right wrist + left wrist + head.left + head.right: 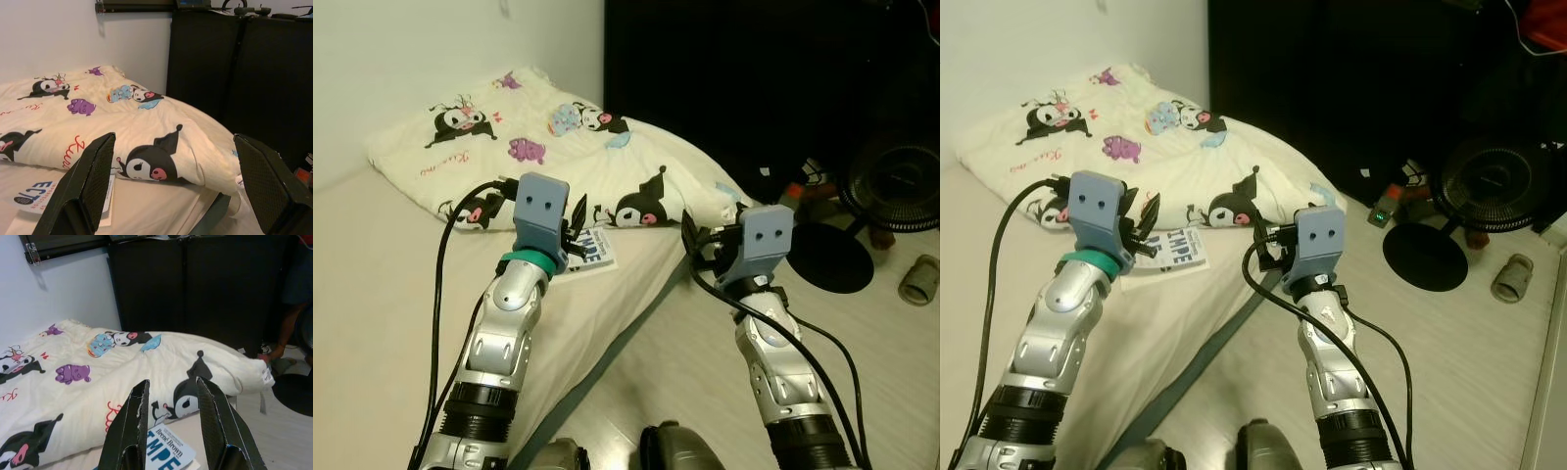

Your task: Clean up the room

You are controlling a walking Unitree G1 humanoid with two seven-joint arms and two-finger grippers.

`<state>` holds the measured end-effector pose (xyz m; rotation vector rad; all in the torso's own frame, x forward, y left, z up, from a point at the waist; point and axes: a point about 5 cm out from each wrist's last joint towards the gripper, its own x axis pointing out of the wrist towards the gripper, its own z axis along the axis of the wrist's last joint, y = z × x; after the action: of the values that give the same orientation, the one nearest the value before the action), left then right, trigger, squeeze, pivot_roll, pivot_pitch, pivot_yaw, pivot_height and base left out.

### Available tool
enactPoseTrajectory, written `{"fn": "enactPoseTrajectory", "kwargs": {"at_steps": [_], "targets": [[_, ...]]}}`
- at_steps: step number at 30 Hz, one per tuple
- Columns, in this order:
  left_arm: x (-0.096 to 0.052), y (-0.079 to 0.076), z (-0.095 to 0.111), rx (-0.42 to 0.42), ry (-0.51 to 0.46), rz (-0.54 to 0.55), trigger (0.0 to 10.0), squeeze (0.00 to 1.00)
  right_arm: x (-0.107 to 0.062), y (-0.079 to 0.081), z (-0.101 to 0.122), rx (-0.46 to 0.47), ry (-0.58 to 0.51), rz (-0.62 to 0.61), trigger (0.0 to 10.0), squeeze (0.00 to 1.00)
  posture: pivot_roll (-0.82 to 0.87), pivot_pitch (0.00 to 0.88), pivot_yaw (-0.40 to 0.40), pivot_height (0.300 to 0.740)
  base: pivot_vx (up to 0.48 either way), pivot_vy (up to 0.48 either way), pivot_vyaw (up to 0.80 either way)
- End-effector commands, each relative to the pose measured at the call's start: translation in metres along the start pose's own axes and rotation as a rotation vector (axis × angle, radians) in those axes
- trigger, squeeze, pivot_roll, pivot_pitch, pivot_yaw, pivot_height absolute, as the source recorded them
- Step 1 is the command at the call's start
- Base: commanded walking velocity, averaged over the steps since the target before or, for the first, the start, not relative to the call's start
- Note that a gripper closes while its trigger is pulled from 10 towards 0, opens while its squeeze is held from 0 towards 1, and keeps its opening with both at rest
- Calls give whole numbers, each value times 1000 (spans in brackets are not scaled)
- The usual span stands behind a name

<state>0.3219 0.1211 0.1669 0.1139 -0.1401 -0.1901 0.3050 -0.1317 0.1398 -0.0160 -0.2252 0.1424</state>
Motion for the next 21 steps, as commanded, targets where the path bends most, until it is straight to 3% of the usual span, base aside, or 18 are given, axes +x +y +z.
{"fn": "enactPoseTrajectory", "kwargs": {"at_steps": [1, 7, 21], "targets": [[-3, -2, -9, -3, 30, -11, 10000, 0, -3, 0, -3, 7, 14, -7, 10000, 0, -113, 63, 29, 649, 0, 0, 0], [-4, -3, -19, 65, 49, -28, 10000, 0, -3, 0, -3, 10, 15, -9, 10000, 0, -115, 68, 28, 624, 0, 0, 0], [0, -5, -26, 96, 68, -49, 10000, 0, -5, -1, -4, 11, 17, -15, 10000, 0, -123, 74, 34, 589, 0, 0, 0]]}}
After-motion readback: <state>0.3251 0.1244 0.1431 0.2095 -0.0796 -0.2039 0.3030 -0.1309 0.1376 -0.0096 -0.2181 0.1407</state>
